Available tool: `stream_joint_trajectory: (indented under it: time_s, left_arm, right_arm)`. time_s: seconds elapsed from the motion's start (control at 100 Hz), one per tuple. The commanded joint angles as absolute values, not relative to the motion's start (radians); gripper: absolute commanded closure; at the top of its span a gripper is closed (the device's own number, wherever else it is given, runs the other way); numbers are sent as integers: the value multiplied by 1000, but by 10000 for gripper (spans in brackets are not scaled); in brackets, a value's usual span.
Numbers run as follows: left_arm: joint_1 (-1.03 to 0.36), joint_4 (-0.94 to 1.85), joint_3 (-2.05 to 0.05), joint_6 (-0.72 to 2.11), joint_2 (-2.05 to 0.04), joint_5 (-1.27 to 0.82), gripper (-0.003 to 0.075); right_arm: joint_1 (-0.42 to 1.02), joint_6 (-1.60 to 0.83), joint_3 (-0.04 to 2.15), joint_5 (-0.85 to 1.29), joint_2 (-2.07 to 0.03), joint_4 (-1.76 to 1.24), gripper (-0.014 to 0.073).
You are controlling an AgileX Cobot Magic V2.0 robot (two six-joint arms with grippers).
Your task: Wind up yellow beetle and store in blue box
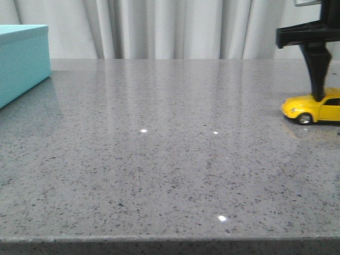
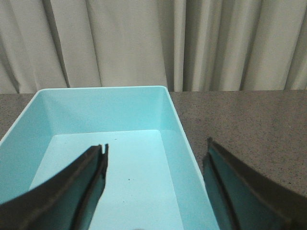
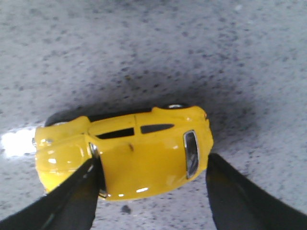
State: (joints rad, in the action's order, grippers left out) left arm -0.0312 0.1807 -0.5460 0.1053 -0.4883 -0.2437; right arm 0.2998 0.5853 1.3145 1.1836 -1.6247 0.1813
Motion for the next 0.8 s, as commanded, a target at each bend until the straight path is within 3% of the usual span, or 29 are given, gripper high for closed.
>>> stream_joint_trajectory:
  time_s: [0.0,0.52,0.79]
  left_arm:
    - [-40,192,-581,98,-499,-163,292]
    - [-40,192,-581,98,-499,-152,292]
    - [-40,192,-581,98,-499,-152,292]
  right_arm:
    - [269,545,1319,1200,-1596,230,116]
    - [343,483,1395,1134,-1328,125,116]
    - [343,483,1393,1137,-1300,114,116]
